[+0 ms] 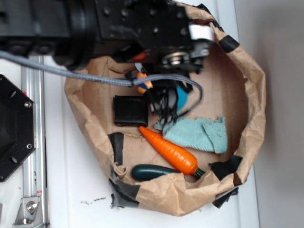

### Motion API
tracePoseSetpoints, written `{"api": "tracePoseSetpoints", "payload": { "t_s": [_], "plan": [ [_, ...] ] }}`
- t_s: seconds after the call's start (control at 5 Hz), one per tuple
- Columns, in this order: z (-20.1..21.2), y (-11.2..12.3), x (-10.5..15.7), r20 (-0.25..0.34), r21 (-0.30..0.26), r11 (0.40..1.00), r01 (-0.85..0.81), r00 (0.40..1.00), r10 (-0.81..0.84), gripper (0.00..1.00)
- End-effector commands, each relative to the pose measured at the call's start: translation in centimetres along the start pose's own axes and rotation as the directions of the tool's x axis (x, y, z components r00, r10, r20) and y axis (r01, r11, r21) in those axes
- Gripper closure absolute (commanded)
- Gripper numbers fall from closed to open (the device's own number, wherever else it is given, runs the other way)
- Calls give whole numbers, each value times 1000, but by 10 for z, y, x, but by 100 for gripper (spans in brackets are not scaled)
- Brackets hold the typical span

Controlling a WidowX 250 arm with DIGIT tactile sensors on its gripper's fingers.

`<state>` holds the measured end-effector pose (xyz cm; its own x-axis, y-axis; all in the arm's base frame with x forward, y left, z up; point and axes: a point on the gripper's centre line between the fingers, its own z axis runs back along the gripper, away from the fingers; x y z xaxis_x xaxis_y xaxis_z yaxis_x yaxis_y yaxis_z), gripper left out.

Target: Grab the yellow duck.

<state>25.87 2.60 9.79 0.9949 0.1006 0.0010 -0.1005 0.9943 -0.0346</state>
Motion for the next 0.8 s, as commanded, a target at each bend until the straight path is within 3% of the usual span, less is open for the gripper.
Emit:
{"api": "tracePoseSetpoints", "payload": {
  "t_s": [0.0, 0.4, 0.6],
  "plan": [
    [66, -5, 3, 56, 31, 987, 156, 986, -157, 100],
    [87, -1, 1, 91, 14, 994, 112, 989, -113, 100],
    [84, -2, 6, 80, 27, 994, 106, 991, -108, 100]
  ]
}}
